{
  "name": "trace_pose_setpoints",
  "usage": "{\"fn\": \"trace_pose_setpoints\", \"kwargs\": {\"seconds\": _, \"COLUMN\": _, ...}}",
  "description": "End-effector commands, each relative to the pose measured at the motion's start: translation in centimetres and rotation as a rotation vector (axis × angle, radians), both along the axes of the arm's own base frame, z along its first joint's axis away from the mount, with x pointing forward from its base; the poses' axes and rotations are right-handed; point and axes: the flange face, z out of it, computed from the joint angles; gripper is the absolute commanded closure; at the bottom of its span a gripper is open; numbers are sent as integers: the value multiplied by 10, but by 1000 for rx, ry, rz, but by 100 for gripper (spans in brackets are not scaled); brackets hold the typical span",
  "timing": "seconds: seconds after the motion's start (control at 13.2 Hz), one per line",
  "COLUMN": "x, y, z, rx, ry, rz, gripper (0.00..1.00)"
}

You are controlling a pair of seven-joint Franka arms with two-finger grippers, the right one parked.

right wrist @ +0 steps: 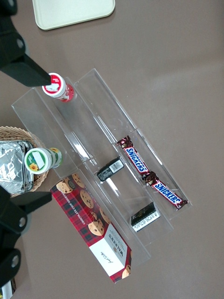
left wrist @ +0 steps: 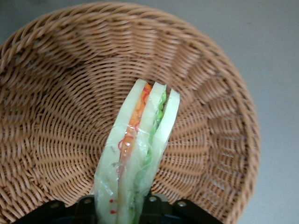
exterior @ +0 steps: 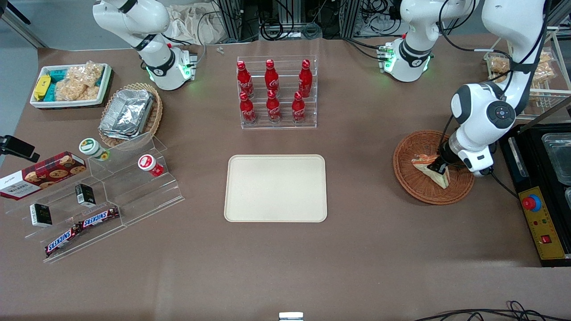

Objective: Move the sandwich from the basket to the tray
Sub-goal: 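Lift the sandwich up out of the basket with the left gripper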

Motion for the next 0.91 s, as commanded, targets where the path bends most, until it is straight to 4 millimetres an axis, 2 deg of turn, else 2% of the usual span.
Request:
{"fn": "trace_pose_setpoints", "kwargs": {"seconds": 0.0, "x": 4, "y": 1, "z": 48, "rx": 16, "ry": 28, "rz": -124, "gripper": 100}}
{"fn": "trace_pose_setpoints", "kwargs": {"seconds": 0.15, "x": 22, "y": 3, "z": 101, "rx": 20, "ry": 80, "rz": -216, "gripper": 100}}
{"fn": "trace_pose_setpoints", "kwargs": {"seconds": 0.3, "x": 47, "y": 3, "z": 170, "rx": 0, "ry": 161, "rz": -305, "gripper": 100}}
{"fn": "trace_pose_setpoints", "kwargs": {"seconds": 0.45, "x": 57, "y": 2, "z": 236, "rx": -20, "ry": 181, "rz": -425, "gripper": 100}}
{"fn": "trace_pose_setpoints", "kwargs": {"seconds": 0.53, "x": 59, "y": -6, "z": 262, "rx": -23, "ry": 189, "rz": -469, "gripper": 100}}
{"fn": "trace_pose_setpoints", "kwargs": {"seconds": 0.6, "x": 59, "y": -22, "z": 286, "rx": -23, "ry": 182, "rz": -522, "gripper": 100}}
{"fn": "trace_pose_setpoints", "kwargs": {"seconds": 0.68, "x": 62, "y": -43, "z": 302, "rx": -19, "ry": 169, "rz": -577, "gripper": 100}}
{"fn": "trace_pose_setpoints", "kwargs": {"seconds": 0.75, "x": 65, "y": -72, "z": 315, "rx": -10, "ry": 151, "rz": -637, "gripper": 100}}
{"fn": "trace_pose_setpoints", "kwargs": {"seconds": 0.83, "x": 68, "y": -99, "z": 319, "rx": -9, "ry": 144, "rz": -691, "gripper": 100}}
